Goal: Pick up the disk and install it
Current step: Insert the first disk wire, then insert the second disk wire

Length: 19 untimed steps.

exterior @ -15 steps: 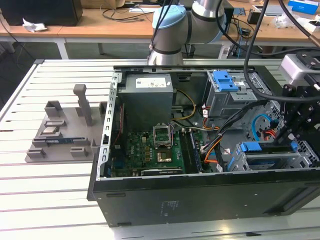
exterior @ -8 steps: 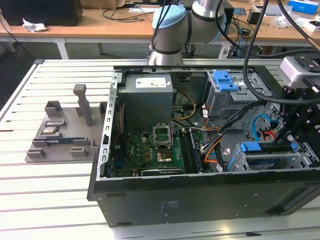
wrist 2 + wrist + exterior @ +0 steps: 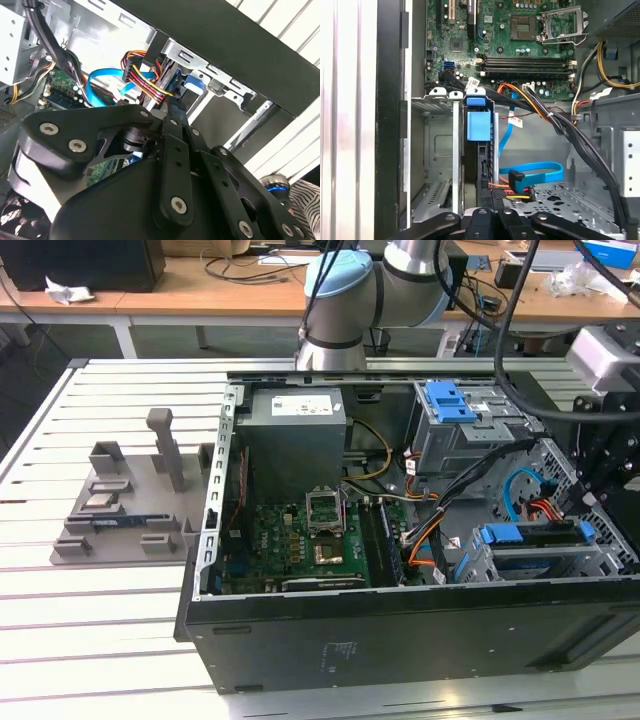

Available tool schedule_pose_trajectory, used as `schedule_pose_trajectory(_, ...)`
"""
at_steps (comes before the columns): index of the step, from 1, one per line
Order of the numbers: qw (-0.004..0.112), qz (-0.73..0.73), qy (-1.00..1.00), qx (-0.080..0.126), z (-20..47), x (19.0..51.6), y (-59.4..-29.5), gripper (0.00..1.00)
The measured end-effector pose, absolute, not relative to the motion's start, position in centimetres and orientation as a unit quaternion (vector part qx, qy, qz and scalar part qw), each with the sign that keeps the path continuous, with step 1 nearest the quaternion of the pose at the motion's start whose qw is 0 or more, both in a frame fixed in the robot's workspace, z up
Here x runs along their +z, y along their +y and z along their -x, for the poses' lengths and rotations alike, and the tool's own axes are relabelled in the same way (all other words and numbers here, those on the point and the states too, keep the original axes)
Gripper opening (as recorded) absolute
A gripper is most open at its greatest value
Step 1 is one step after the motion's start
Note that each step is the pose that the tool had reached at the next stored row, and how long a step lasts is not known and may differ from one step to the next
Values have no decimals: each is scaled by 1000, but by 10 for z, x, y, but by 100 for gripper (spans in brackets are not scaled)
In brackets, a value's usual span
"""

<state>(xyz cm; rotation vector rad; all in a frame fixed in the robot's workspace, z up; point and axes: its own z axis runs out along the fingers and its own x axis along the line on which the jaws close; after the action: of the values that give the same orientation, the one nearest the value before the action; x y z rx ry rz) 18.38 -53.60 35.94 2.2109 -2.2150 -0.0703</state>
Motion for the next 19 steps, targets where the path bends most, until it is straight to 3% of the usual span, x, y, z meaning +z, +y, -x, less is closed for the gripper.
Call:
schedule_pose_trajectory(8, 6, -706, -708, -22, -184, 383, -535, 11)
schedule_pose_trajectory(19, 6, -706, -708, -22, -184, 384, -535, 11)
